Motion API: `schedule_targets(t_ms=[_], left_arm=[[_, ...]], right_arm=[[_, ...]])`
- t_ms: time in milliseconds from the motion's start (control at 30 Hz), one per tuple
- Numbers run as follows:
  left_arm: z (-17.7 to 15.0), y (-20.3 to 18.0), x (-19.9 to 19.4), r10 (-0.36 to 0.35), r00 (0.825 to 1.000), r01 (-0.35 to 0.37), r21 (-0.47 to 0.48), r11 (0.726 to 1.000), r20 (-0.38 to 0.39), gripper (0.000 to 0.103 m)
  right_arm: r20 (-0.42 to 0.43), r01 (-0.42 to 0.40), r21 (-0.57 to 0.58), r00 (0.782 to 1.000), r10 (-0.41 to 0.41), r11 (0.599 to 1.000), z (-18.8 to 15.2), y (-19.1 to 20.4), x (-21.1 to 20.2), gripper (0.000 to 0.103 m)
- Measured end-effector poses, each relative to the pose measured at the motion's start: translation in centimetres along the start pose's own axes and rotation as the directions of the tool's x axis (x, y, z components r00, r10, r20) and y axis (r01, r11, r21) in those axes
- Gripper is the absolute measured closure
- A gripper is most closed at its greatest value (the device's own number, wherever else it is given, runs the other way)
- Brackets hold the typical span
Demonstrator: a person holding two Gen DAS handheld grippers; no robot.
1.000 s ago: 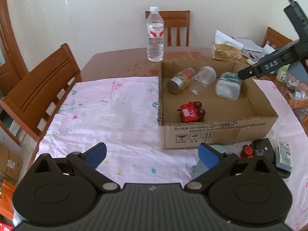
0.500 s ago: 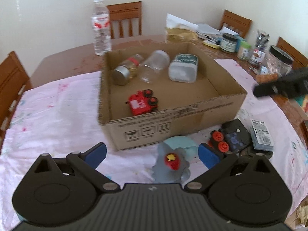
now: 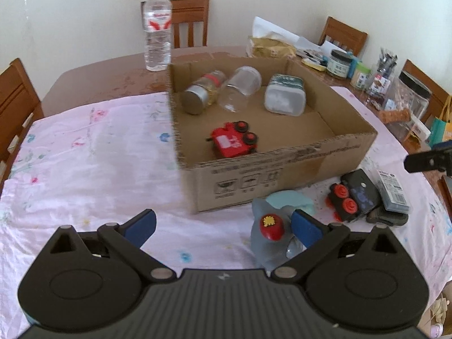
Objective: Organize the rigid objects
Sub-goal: 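Move both grippers back toward the grey toy figure and dark tray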
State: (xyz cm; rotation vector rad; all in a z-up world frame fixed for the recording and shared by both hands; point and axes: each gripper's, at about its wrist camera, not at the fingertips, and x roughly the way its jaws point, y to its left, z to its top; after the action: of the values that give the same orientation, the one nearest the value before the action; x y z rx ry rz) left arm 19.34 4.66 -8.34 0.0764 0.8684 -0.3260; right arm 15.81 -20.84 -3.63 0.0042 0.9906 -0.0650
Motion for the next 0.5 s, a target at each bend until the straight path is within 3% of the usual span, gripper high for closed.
schedule_targets(t_ms=[233,500], left_arm=[[-0.3,2.7,-0.5,0.061,0.998,-0.061,-0.024,0.998,0.008,0.001],[-1.1,2.2,-1.4,0.04,0.999,-0.039,-0.052,0.998,0.009,0.001]], right_arm=[[-0.032,0.019,-0.006,0.999,-0.02,1.0,-1.0,0.6,0.3,0.0],[-0.09,0.017,-0.025,0.996,-0.019,1.0,-3.0,-0.6,1.8,0.0]])
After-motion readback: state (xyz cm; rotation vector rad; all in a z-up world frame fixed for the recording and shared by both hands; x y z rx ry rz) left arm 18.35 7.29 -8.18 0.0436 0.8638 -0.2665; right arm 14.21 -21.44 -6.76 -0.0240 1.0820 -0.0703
